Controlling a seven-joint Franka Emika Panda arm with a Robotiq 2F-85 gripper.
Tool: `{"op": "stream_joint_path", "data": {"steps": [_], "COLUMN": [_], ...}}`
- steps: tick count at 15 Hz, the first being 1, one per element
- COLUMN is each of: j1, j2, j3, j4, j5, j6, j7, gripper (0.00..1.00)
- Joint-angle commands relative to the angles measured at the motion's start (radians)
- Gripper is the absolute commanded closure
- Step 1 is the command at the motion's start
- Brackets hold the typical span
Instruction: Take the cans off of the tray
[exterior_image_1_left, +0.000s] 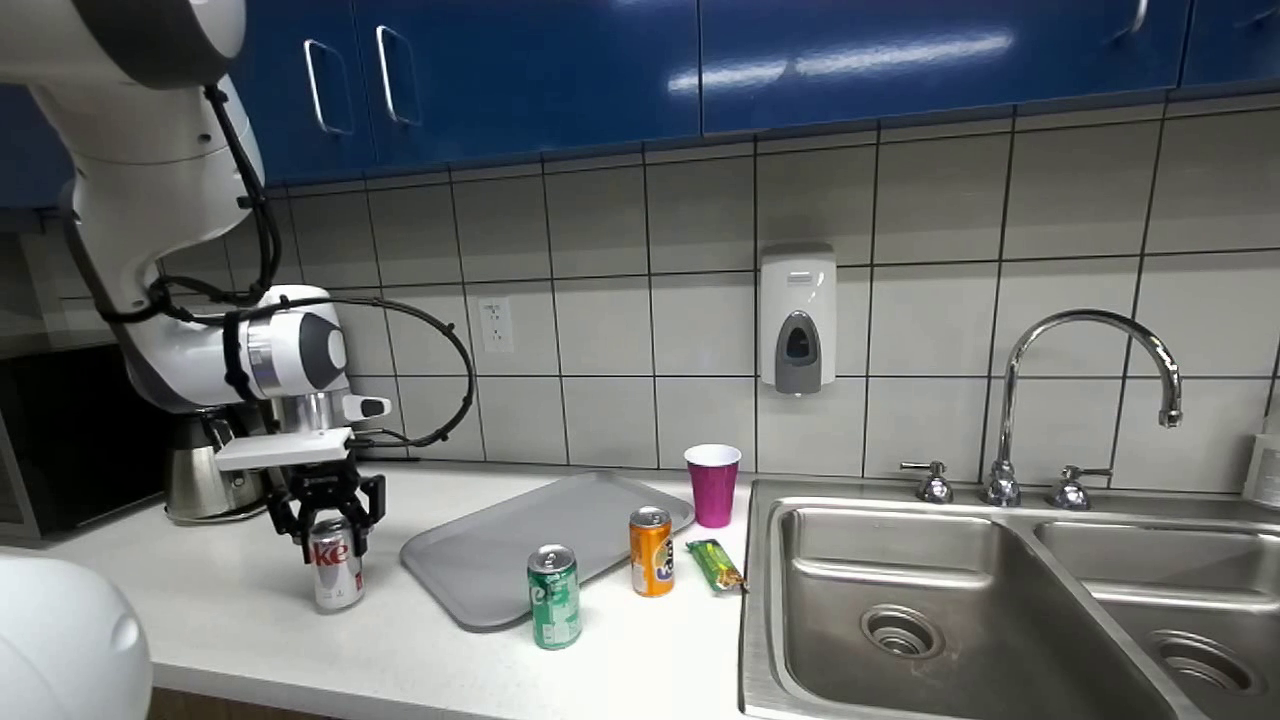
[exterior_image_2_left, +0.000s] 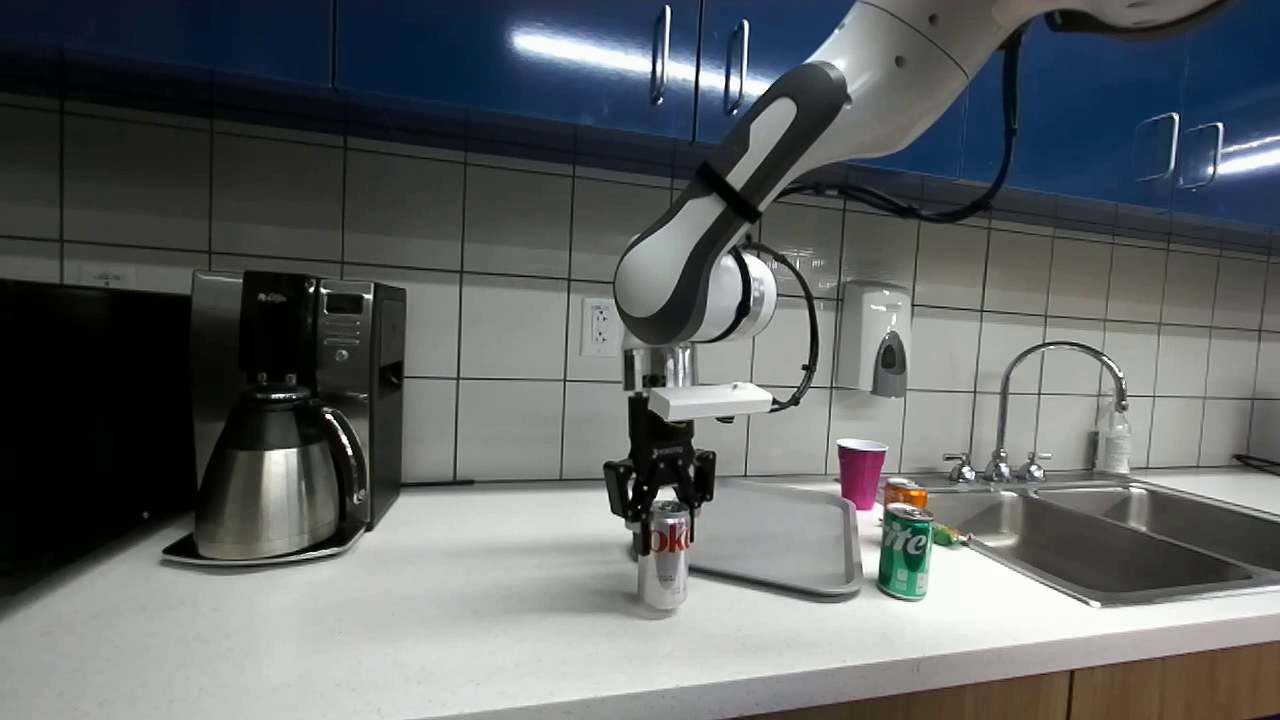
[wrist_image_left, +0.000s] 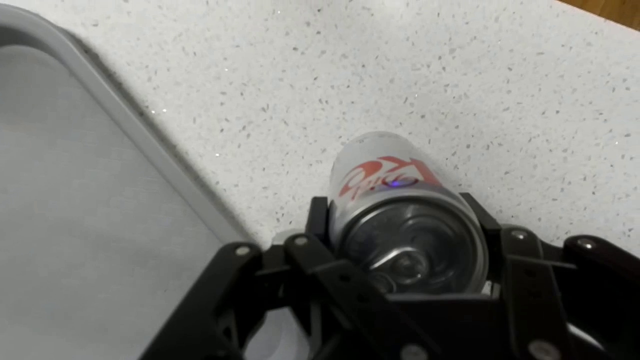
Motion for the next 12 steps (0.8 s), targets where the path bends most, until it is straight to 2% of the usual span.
{"op": "stream_joint_path", "data": {"steps": [1,4,5,6,8,12], "j1": [-0.004,-0.003,-0.001,-0.001,0.000,-0.002], "j2": [-0.039,-0.037,-0.037,-0.037,-0.038,-0.048], "j3": [0.007,0.007,0.005,0.006,0.006,0.005], "j4": [-0.030,-0.031,-0.032,-0.033,-0.033,-0.040], "j5": [0.025,0.025,0.019,0.020,0.019,0.020], "j6": [0.003,-0.002,-0.004,-0.005,-0.005,0.004], "j7": [0.001,0.001,0.003,0.002,0.003,0.007], "gripper": [0.62,0.62,0.12,0.10,0.01,0.00]}}
